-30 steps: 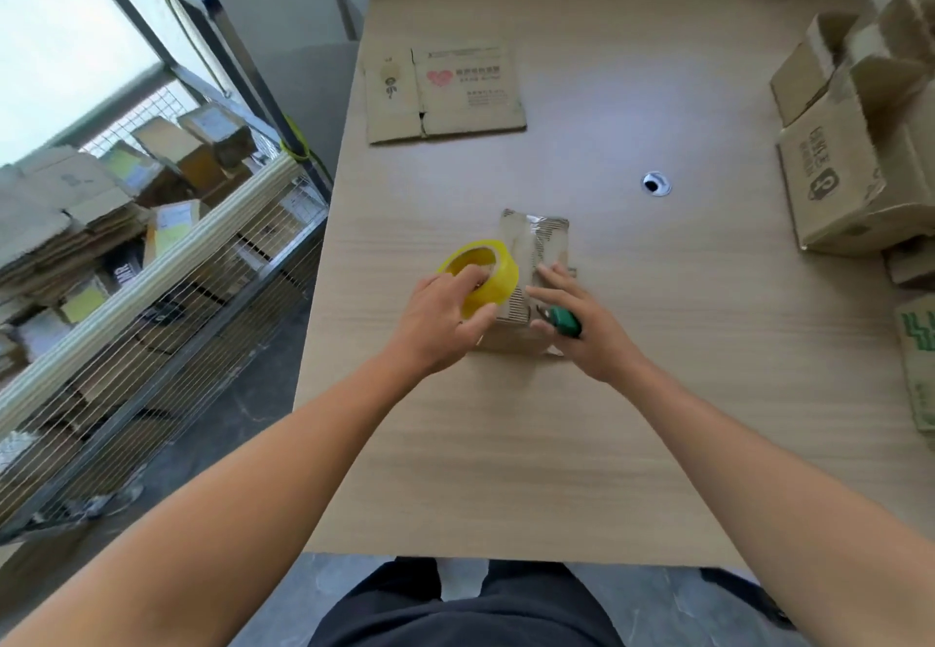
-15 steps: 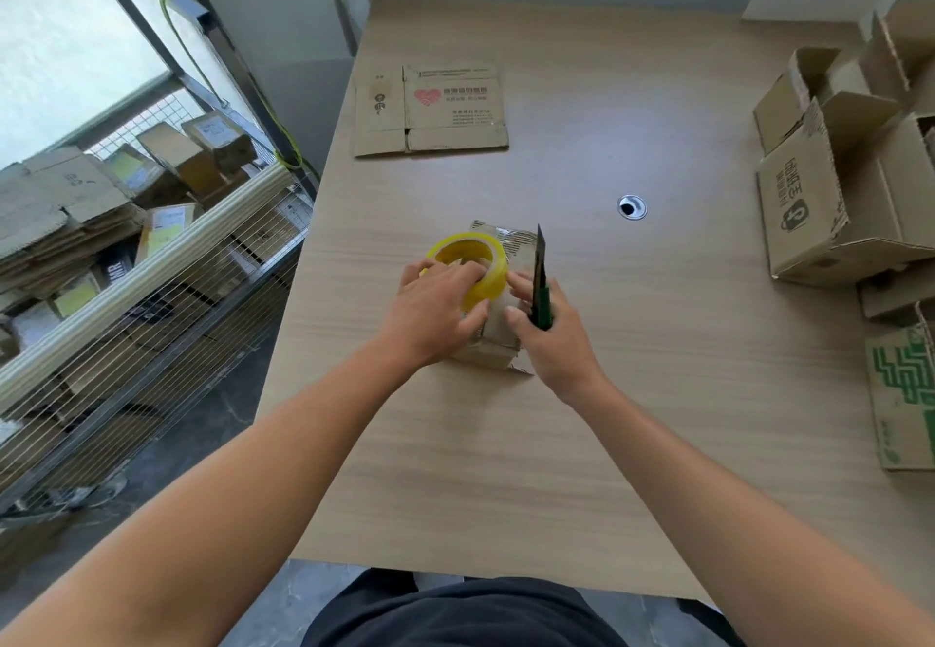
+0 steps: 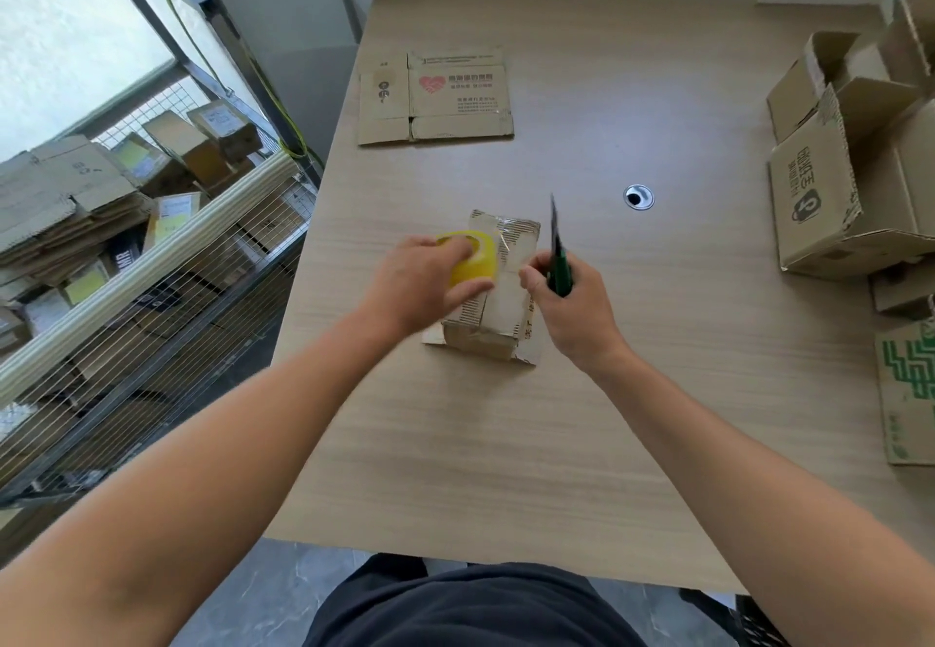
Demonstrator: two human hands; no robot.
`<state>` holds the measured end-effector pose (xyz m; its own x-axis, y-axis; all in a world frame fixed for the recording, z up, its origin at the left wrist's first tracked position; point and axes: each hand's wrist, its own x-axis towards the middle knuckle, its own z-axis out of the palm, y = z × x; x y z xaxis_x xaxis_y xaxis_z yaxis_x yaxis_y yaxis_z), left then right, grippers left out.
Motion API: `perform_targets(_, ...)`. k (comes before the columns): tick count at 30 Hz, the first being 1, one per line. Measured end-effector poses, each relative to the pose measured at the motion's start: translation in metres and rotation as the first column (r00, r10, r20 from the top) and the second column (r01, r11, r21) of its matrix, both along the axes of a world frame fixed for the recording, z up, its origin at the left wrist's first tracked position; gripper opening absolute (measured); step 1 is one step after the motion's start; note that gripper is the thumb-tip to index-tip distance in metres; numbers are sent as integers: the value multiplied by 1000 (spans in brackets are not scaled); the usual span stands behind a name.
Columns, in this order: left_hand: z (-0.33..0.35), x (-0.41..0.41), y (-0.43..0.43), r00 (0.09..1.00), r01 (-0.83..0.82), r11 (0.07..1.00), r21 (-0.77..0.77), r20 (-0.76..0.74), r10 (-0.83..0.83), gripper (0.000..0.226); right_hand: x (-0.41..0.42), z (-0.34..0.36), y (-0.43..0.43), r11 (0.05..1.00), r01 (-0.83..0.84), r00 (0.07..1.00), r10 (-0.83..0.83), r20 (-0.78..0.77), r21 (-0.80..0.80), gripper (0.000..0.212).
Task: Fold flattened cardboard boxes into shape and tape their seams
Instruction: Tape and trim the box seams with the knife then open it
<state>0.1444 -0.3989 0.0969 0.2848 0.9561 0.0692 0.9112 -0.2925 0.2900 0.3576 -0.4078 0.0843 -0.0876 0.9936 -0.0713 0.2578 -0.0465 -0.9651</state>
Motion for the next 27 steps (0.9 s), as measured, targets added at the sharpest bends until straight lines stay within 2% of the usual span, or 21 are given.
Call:
perform_targets(2, 13, -20, 6, 997, -66, 997, -29, -52, 65, 72, 5, 4, -10, 1000, 9, 998, -11, -64, -28, 13)
perform_targets(3, 17, -28, 6, 996, -43, 998, -55, -78, 39, 76, 6, 5, -15, 997, 31, 994, -38, -103, -70, 13)
perform_targets(7, 17, -46, 2, 987, 92, 976, -199, -108, -115, 70, 0, -6, -42, 949, 118, 961, -183, -208, -292, 18)
perform_targets(10, 3, -46, -2, 965, 106, 965, -240, -209, -158, 63, -6, -18, -58, 915, 174, 957, -245, -158, -363, 22)
perform_targets(14, -13, -37, -8, 951, 135, 968, -209, -245, -186, 68, -9, -32, -59, 906, 263, 956, -291, -36, -331, 19)
perform_targets(18, -22, -42, -3, 938, 164, 971, -174, -278, -208, 65, -9, -47, -55, 911, 279, 960, -273, 62, -305, 14)
perform_targets(23, -36, -44, 2, 943, 171, 975, -145, -261, -204, 59, -12, -59, -51, 900, 295, 955, -287, 71, -321, 14)
perform_targets(27, -57, -41, 1, 927, 228, 970, -84, -285, -242, 56, -11, -70, -51, 871, 262, 958, -285, 7, -415, 22)
